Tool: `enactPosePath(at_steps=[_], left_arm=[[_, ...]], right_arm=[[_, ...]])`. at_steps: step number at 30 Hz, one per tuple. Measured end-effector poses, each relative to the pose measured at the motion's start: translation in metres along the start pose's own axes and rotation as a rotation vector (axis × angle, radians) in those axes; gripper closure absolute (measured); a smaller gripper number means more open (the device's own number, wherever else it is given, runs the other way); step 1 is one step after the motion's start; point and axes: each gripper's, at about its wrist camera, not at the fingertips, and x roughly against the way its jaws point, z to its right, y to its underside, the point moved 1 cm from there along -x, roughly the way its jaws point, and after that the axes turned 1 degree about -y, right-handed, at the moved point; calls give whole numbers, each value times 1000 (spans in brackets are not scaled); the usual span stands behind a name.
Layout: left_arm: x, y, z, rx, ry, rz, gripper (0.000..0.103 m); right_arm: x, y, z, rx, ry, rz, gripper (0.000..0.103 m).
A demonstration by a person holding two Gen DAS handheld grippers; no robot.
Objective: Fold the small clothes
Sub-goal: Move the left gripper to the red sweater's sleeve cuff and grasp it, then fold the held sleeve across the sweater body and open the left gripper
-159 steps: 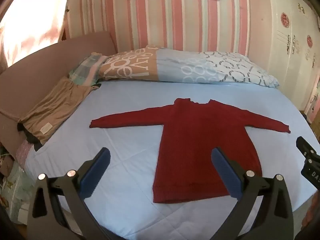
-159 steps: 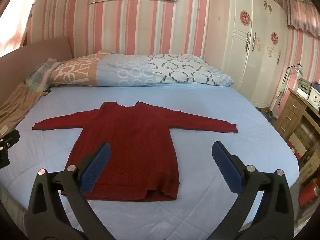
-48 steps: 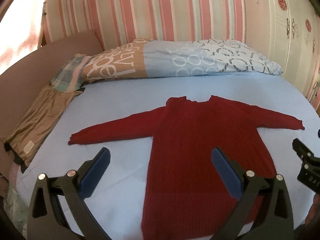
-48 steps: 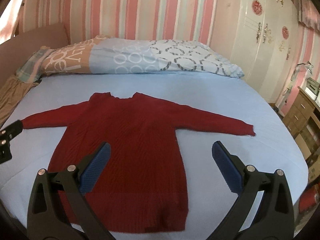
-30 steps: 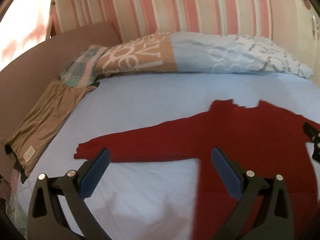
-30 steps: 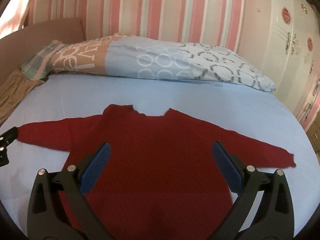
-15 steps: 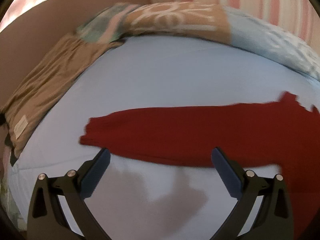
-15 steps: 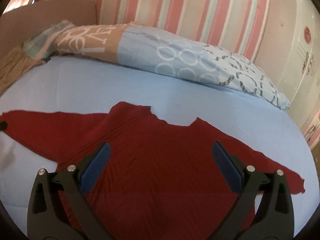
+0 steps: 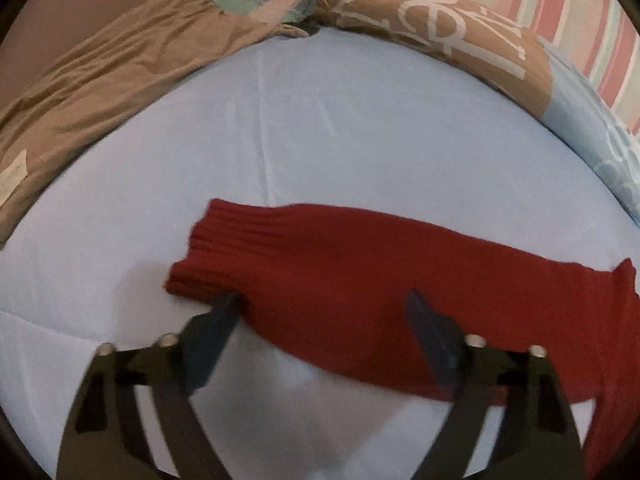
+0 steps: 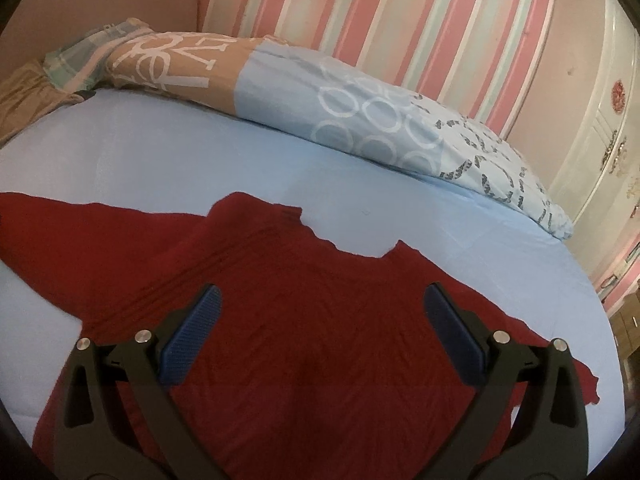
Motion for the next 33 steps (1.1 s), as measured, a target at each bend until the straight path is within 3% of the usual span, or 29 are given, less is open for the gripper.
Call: enactPosePath(at_steps=[4, 6, 12, 16, 22, 26, 33], left_arm=[[-2, -3, -6, 23, -4, 8, 43], [-5, -7, -6, 16, -27, 13, 65], [-4, -9, -11, -15, -7, 24, 89], [3, -6, 5, -85, -41, 61, 90], [26, -8, 35, -152, -14, 118, 91], [50, -7, 75, -227, 23, 177, 91], [81, 4, 160, -347, 161, 219, 91]], right_arm=[[-3, 4, 0, -6, -4, -7, 3], [-3, 4, -2, -4, -6, -8, 3], [-5, 4, -3, 9, 0, -7, 3], [-6, 7, 0, 5, 5, -13, 3], [-5, 10, 11, -7, 16, -11, 3], [-5, 12, 27, -34, 19, -15, 3], [-1, 19, 60, -69, 48, -21, 3]])
